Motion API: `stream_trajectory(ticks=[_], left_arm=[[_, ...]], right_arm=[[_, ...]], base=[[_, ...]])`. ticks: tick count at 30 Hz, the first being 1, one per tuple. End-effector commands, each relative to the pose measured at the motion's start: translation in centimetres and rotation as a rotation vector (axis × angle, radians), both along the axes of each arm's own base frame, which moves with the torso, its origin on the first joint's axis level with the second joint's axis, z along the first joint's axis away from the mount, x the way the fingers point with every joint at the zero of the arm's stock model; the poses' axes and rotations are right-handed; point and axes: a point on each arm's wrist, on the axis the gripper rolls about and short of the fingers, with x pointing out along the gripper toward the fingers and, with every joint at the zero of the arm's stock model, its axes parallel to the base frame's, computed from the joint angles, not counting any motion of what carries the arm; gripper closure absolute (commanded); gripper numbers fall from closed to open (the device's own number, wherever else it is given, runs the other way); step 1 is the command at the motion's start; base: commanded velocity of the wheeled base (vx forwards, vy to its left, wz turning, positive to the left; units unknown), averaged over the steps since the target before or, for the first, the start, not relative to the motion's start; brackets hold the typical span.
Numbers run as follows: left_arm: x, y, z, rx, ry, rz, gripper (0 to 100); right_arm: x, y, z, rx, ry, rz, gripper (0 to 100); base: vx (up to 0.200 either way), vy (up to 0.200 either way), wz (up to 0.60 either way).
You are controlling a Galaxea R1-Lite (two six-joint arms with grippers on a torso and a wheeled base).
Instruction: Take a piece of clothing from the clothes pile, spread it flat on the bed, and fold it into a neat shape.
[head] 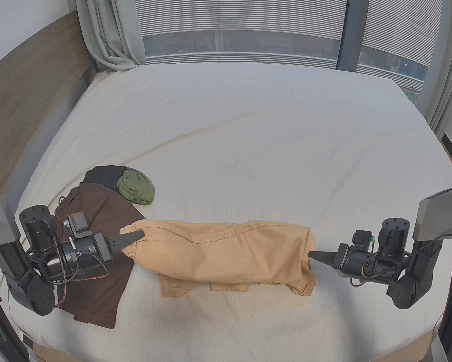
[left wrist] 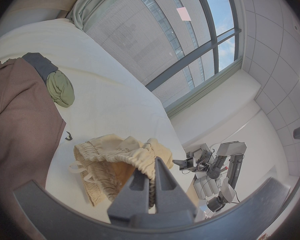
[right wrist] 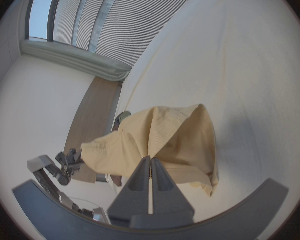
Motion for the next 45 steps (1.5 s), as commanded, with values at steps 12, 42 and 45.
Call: stream_trajectory(ticks=[12, 42, 45], left_arm=[[0.5, 0.7, -0.3, 0.001, 0.001, 0.026, 100], [0.4, 0.7, -0.8, 0.049, -0.028, 0.009, 100], [0.3, 0.7, -0.8, 0.049, -0.028, 0.009, 100]], right_arm=[[-2.8, 1.7, -3.6, -0.129, 0.080, 0.139, 100], [3.1, 1.5, -1.8, -0.014, -0.054, -0.041, 0], [3.5, 1.5, -1.7, -0.001, -0.058, -0.048, 0]], base=[[0.000, 0.000, 0.00], [0.000, 0.000, 0.00], [0.000, 0.000, 0.00]])
